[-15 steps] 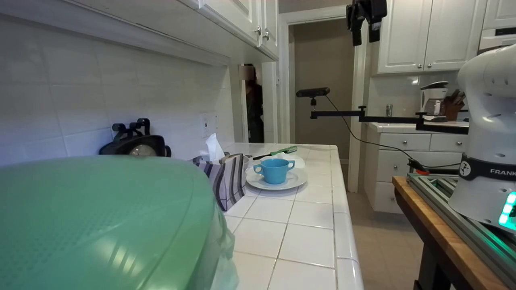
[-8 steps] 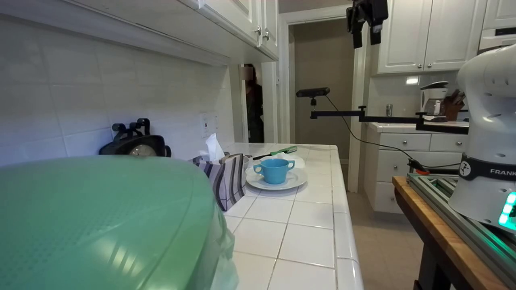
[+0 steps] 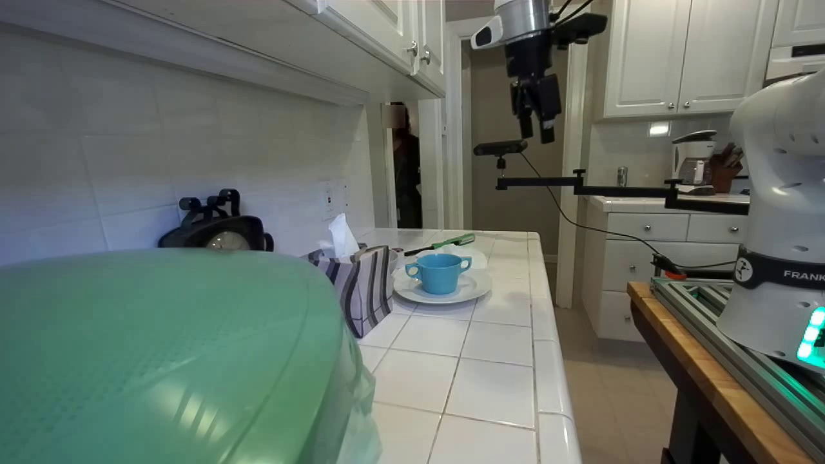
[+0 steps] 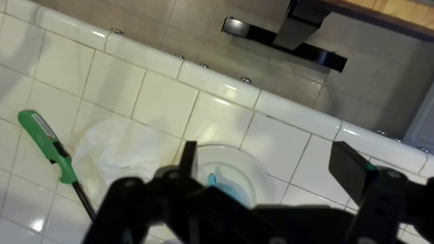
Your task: Pick up the lighter and place it next to the white plate
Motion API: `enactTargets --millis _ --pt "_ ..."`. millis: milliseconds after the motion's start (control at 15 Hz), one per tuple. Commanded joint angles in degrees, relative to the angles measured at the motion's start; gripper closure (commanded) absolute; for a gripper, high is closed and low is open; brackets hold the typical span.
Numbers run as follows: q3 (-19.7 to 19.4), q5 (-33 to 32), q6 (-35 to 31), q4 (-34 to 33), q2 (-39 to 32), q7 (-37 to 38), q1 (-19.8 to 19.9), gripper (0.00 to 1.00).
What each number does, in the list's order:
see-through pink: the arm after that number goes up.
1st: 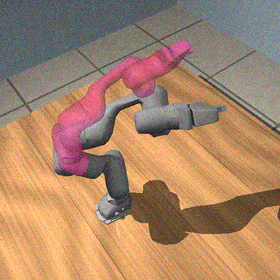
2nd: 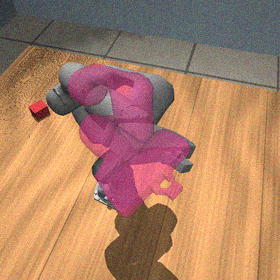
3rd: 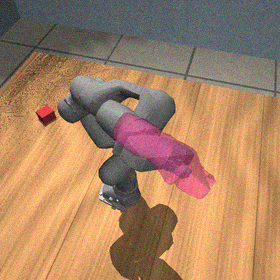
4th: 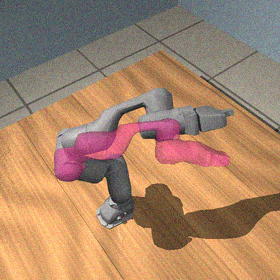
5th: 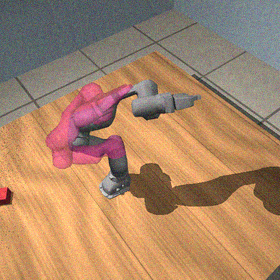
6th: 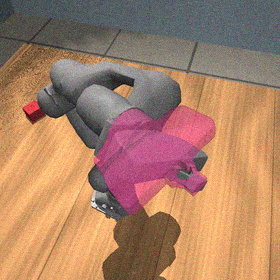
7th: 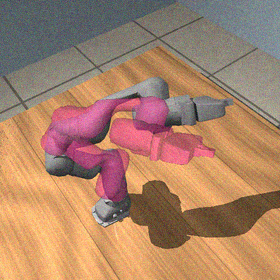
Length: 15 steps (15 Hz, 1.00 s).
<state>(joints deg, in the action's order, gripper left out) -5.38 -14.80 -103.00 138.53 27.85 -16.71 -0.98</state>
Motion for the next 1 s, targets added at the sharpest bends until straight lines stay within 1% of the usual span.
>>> enactTargets --millis 0,267,467,667,933 --pt "-1.6 -2.8 -8.4 -1.2 -6.5 -3.4 1.3 0.00" --pt "-2.9 -5.9 -21.0 -2.6 -14.3 -2.9 4.2 0.00" --pt "-3.4 -8.4 -28.1 -4.7 -19.7 -2.1 6.6 0.00" --pt "-4.3 -11.2 -32.8 -7.5 -24.4 -1.3 9.2 0.00" --pt "-6.2 -13.0 -37.8 -10.9 -29.9 -0.5 12.0 0.00"
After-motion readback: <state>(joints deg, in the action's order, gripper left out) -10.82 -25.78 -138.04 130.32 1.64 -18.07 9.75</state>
